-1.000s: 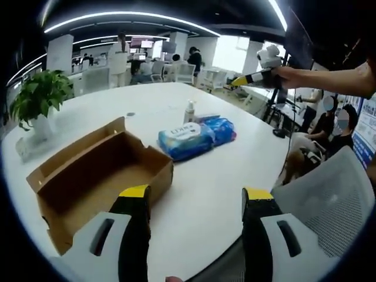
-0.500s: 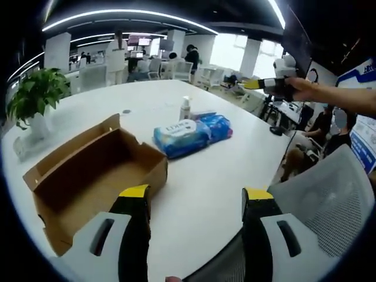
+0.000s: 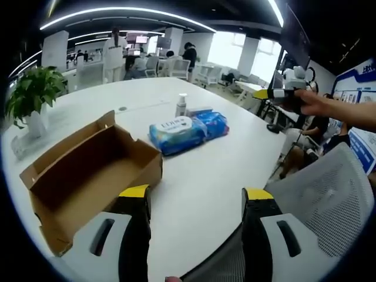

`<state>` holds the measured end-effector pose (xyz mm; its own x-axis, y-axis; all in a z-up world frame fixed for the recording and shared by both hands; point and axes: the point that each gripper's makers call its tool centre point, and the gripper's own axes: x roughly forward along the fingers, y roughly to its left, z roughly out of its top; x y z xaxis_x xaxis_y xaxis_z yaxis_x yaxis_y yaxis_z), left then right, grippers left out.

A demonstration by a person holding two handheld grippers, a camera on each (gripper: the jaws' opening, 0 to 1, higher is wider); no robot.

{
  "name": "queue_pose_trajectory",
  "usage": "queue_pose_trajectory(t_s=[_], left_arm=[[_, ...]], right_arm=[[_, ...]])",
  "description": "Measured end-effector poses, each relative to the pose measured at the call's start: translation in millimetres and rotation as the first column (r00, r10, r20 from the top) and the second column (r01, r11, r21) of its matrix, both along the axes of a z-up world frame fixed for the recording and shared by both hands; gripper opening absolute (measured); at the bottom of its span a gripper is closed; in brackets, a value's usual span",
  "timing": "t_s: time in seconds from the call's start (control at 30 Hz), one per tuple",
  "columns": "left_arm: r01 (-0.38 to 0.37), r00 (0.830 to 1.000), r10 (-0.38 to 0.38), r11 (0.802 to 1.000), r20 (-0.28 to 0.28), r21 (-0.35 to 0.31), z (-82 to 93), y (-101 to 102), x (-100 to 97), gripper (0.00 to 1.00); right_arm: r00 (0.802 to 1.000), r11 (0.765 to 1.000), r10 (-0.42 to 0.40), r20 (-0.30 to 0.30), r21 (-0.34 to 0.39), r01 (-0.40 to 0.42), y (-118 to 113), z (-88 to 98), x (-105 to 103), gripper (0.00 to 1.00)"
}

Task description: Operate the shoe box by opening the lid, removing the specified soft item, and placing it in the target area until the item is outside and the box remains undamaged.

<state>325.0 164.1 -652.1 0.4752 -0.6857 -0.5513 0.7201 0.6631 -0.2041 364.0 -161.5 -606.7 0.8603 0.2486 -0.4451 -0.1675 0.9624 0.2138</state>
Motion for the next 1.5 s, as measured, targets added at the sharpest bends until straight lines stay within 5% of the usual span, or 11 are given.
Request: queue_pose_trajectory(t_s=[0.37, 0.7, 0.83, 1.5], left_arm=[[0.028, 0.999, -0.028, 1.000, -0.031, 0.003, -8.0, -6.6, -8.0, 0.61], [0.020, 0.999, -0.021, 1.000, -0.038, -0.002, -7.8, -5.3, -8.3, 0.61], [0.012, 0.999, -0.012, 1.000, -0.036, -0.005, -7.3, -4.2, -6.2, 0.61], [-0.048, 0.999, 0.047, 0.999, -0.027, -0.012, -4.4, 8.0, 3.6, 0.60]], right_arm=[[0.997, 0.995, -0.075, 0.034, 0.062, 0.073, 30.2, -5.2, -13.7, 0.41], [0.998, 0.997, -0.059, 0.015, 0.050, 0.059, 60.3, -17.4, -19.3, 0.41], [0.996, 0.991, -0.088, 0.022, 0.105, 0.086, 66.5, -20.3, -20.9, 0.41], [0.998, 0.998, 0.046, -0.048, -0.031, -0.048, 94.7, -39.2, -32.8, 0.40]])
